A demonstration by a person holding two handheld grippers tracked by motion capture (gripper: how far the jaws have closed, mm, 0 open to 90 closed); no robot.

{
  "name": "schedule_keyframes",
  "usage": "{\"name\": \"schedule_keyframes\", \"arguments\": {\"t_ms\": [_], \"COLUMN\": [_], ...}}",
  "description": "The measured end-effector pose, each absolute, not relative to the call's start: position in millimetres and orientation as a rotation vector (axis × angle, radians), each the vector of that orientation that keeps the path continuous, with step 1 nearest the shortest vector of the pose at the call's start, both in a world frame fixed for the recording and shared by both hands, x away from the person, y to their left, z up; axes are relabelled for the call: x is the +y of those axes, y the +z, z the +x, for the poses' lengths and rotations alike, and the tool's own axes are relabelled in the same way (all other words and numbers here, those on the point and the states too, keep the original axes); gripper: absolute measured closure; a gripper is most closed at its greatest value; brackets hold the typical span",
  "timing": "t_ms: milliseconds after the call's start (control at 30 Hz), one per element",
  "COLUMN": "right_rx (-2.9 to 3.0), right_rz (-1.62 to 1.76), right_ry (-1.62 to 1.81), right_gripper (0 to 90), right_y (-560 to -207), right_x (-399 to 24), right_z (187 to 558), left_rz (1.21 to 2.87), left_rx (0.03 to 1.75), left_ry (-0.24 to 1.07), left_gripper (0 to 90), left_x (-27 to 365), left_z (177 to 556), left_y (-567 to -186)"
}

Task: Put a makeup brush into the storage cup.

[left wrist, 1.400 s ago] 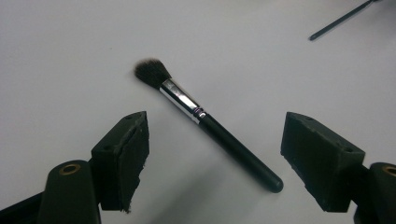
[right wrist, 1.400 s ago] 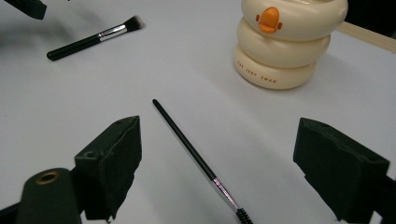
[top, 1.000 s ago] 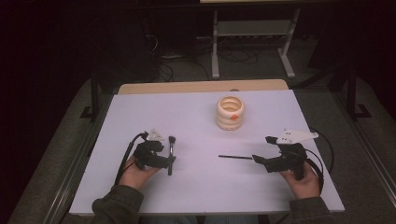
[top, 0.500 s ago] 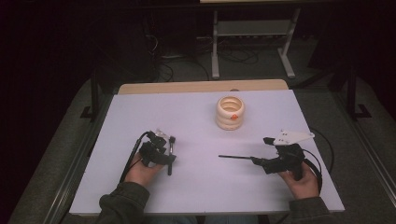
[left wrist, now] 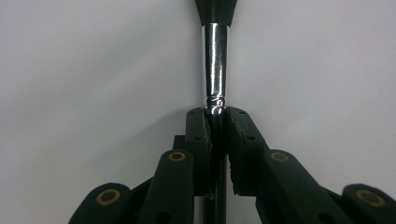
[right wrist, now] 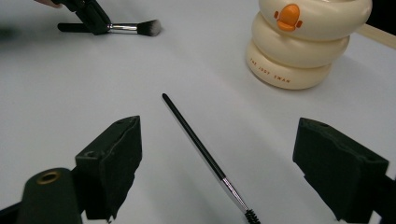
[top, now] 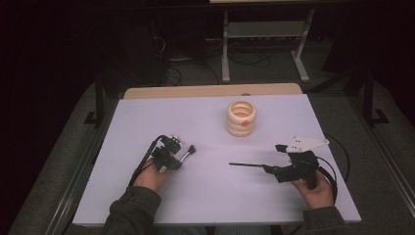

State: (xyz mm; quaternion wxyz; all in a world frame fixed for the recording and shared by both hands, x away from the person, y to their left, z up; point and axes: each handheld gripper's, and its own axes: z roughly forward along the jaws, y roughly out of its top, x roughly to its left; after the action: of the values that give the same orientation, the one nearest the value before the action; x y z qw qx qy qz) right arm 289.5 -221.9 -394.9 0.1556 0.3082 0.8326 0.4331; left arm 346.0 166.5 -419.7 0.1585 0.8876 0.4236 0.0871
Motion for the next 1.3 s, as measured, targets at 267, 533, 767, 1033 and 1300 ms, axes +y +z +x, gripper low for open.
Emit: {"name": "schedule_keyframes", "arguments": {"t_ms": [267, 533, 767, 1033, 1300], "right_rx": [2.389, 2.385, 2.403, 2.449, 2.528], "right_rz": [0.885, 0.883, 0.883, 0.906, 0.833], "right_ry": [1.238, 1.227, 1.205, 1.251, 1.383], "right_gripper": [14.8, 14.9, 17.6, 13.7, 13.8], "right_y": [-395, -395, -397, -396, -388], "right_x": [-221, -220, -218, -208, -189], "right_z": [289, 289, 289, 293, 293], "left_rz": [2.622, 2.545, 2.508, 2.446, 2.358], "left_rx": [1.111, 1.049, 0.976, 0.88, 0.798], "left_ry": [0.278, 0.267, 0.235, 0.158, 0.14], "left_gripper": [79.7, 79.7, 79.7, 79.7, 79.7], "left_x": [167, 179, 189, 196, 197], "left_z": [347, 345, 340, 334, 319], "left_y": [-417, -405, -394, -383, -376]}}
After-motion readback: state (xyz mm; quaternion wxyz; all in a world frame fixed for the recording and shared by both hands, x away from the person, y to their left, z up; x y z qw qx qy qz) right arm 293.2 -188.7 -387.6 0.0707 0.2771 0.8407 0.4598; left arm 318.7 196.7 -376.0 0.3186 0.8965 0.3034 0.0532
